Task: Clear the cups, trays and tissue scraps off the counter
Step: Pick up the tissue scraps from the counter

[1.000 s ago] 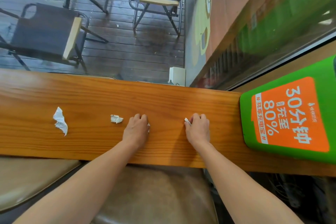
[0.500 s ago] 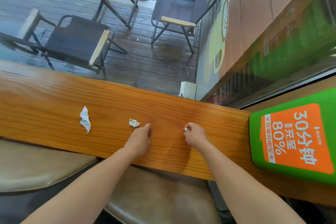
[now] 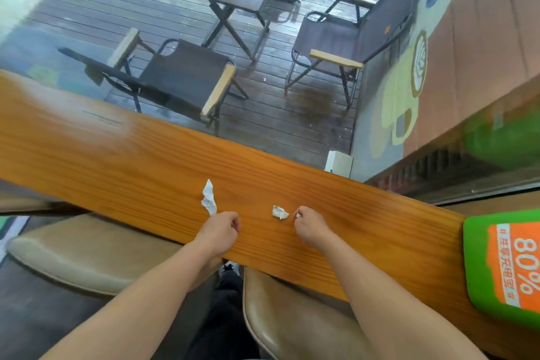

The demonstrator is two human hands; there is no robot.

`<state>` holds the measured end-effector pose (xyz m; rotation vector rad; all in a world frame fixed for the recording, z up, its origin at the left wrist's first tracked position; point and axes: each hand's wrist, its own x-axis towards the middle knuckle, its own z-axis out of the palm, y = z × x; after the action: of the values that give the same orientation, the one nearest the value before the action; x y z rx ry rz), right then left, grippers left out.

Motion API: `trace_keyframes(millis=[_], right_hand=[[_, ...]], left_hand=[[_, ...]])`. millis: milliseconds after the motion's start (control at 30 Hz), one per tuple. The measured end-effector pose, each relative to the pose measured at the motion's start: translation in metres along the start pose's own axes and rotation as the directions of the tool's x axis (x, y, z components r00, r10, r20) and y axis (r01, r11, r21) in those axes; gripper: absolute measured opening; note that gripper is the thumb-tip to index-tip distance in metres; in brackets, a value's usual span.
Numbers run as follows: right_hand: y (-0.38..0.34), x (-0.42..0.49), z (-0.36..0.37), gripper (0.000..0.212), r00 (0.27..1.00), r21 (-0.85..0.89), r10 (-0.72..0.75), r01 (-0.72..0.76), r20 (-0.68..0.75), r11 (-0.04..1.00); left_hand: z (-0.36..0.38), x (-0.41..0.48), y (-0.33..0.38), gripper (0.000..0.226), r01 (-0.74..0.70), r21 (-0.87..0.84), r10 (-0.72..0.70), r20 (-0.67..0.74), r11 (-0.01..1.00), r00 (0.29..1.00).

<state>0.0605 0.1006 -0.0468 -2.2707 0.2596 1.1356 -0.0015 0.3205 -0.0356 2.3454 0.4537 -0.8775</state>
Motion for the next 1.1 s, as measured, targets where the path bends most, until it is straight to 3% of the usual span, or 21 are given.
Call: trace_keyframes(millis=[167, 333, 400, 667, 733, 867, 1100], right_hand=[[-0.027, 0.001, 0.017, 0.026, 0.999, -0.099, -0.029, 0.026, -0.029, 0.995], [-0.036, 0.007, 0.03, 0.04, 0.985, -0.157, -0.075, 0.05, -0.155, 0.986], [-0.036, 0.009, 0.037, 0.045, 0.977, -0.19, -0.073, 0.034, -0.201, 0.981], [-0.019, 0.019, 0.081, 0.039, 0.943, -0.228, 0.0, -0.08, -0.333, 0.97], [-0.018, 0.018, 0.094, 0.031, 0.935, -0.229, 0.0, -0.087, -0.354, 0.97], [-0.02, 0.016, 0.109, 0.016, 0.935, -0.272, -0.025, -0.077, -0.353, 0.959], [-0.022, -0.001, 0.107, 0.006, 0.96, -0.189, 0.013, -0.068, -0.279, 0.98]], left_hand=[[-0.035, 0.006, -0.029, 0.015, 0.04, -0.052, -0.042, -0.041, 0.998, 0.998], [-0.046, 0.021, -0.043, 0.045, -0.059, 0.075, 0.078, -0.277, 0.995, 0.958], [-0.047, 0.03, -0.046, 0.052, -0.048, 0.092, 0.074, -0.304, 0.995, 0.95], [-0.038, 0.062, -0.073, 0.061, -0.052, 0.122, 0.075, -0.191, 0.991, 0.979], [-0.038, 0.065, -0.078, 0.055, -0.061, 0.13, 0.083, -0.175, 0.99, 0.981], [-0.038, 0.068, -0.086, 0.021, -0.126, 0.209, 0.161, -0.158, 0.97, 0.974], [-0.034, 0.057, -0.086, 0.026, -0.142, 0.279, 0.149, -0.005, 0.95, 0.989]])
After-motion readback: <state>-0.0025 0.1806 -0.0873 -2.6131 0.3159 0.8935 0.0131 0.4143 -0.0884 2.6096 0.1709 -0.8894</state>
